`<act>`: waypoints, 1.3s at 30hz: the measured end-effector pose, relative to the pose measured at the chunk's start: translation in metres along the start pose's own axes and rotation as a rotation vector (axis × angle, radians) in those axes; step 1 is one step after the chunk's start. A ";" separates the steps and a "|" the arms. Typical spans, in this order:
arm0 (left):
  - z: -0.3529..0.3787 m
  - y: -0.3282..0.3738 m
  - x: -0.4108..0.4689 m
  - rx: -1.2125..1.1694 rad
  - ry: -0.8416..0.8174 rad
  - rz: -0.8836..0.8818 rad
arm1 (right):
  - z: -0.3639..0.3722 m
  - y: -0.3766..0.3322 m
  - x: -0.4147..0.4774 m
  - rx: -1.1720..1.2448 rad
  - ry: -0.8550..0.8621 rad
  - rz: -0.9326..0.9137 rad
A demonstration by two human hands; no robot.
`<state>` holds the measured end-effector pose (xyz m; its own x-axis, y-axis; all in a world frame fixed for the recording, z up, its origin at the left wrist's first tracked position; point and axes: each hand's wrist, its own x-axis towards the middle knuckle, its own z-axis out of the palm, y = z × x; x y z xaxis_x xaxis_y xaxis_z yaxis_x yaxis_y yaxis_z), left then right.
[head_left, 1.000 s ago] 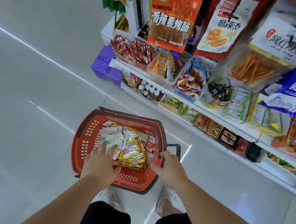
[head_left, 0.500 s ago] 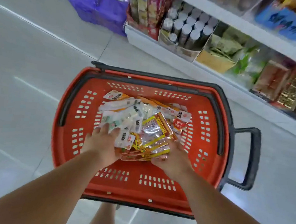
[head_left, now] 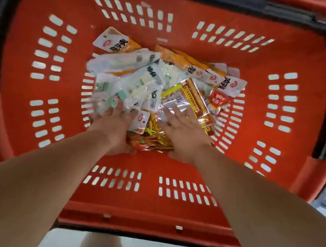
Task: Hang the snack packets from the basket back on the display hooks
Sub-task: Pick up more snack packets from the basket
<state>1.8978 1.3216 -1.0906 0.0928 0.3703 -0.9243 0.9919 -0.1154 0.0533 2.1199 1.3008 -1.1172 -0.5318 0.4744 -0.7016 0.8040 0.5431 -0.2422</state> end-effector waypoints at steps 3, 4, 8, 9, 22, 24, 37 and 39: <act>0.006 -0.002 0.000 -0.058 0.052 0.015 | -0.004 -0.002 0.007 -0.031 0.004 0.002; 0.007 -0.002 0.000 -0.085 0.061 0.015 | -0.005 -0.001 0.010 -0.025 -0.003 0.001; 0.004 -0.003 -0.003 -0.179 0.122 0.008 | -0.005 0.005 0.019 -0.056 0.026 -0.054; 0.003 -0.003 -0.004 -0.202 0.138 0.011 | -0.006 0.006 0.020 -0.047 0.034 -0.063; -0.024 0.004 -0.059 -0.603 0.701 -0.190 | -0.055 0.029 -0.028 0.544 0.002 0.118; -0.024 0.011 -0.068 -0.686 0.686 -0.221 | -0.055 0.031 -0.043 0.618 -0.009 0.186; -0.032 0.062 -0.039 -1.887 0.324 -0.334 | -0.069 0.020 -0.065 1.288 0.102 0.412; -0.033 0.066 -0.031 -1.902 0.358 -0.395 | -0.073 0.016 -0.063 1.472 0.112 0.392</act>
<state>1.9633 1.3332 -1.0455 -0.3492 0.2878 -0.8918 -0.2696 0.8806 0.3898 2.1474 1.3300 -1.0282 -0.1918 0.5053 -0.8414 0.4005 -0.7423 -0.5371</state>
